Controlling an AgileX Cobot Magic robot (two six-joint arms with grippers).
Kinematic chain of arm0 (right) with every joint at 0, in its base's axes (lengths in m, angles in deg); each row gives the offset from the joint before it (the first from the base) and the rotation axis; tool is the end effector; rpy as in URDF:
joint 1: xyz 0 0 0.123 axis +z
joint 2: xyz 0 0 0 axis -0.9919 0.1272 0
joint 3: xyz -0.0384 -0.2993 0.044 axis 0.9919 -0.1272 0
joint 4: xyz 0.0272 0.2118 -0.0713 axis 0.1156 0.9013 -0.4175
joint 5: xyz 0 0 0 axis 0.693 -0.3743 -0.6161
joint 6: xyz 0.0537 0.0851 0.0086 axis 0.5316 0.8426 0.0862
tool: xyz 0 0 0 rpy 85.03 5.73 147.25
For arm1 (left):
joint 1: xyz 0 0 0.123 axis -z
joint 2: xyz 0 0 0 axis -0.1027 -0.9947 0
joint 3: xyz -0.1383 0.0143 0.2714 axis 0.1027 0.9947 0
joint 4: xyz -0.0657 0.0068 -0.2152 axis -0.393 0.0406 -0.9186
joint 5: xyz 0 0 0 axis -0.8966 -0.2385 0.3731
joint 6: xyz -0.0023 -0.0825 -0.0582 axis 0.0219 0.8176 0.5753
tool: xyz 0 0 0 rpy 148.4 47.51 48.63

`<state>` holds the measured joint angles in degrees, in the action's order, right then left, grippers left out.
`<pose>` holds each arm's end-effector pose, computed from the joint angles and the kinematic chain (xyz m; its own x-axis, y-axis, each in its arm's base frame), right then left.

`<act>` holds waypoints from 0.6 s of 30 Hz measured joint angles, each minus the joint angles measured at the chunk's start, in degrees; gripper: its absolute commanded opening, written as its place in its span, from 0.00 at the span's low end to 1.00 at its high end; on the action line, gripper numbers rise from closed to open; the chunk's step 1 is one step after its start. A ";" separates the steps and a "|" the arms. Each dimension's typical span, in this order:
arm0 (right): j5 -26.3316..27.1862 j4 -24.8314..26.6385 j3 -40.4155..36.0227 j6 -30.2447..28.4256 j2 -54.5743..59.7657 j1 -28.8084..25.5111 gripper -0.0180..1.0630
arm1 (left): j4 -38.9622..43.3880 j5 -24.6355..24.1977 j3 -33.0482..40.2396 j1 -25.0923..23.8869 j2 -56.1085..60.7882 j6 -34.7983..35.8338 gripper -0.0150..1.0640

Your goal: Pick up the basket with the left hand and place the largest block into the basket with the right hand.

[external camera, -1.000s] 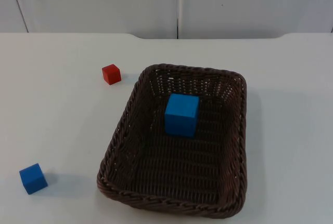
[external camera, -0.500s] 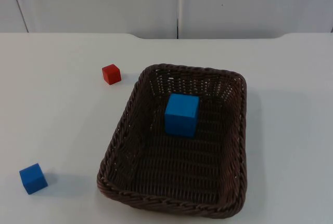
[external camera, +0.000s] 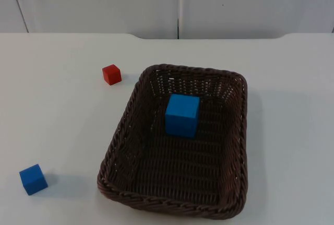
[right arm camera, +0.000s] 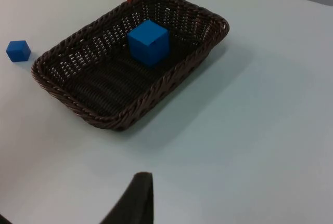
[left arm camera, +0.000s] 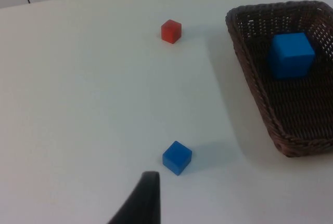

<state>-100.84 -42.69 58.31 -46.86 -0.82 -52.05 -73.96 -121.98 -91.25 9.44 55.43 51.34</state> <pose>-0.0366 -0.0217 0.2617 -0.3979 -0.2521 -0.8821 -0.5154 0.8568 -0.0124 -0.0405 0.0060 0.2573 -0.4648 0.1266 -0.8763 0.3053 0.9519 -0.0244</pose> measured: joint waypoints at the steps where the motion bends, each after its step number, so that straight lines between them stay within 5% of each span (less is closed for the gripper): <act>1: 0.00 0.00 0.00 0.00 0.00 0.00 0.99 | 0.00 0.00 0.00 0.00 0.00 0.00 0.99; 18: 0.11 0.41 0.00 0.00 0.00 0.00 0.99 | 0.00 0.00 0.00 0.00 0.00 0.00 0.99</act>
<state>-100.73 -42.29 58.31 -46.86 -0.82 -52.05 -73.96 -121.98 -91.25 9.44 55.43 51.34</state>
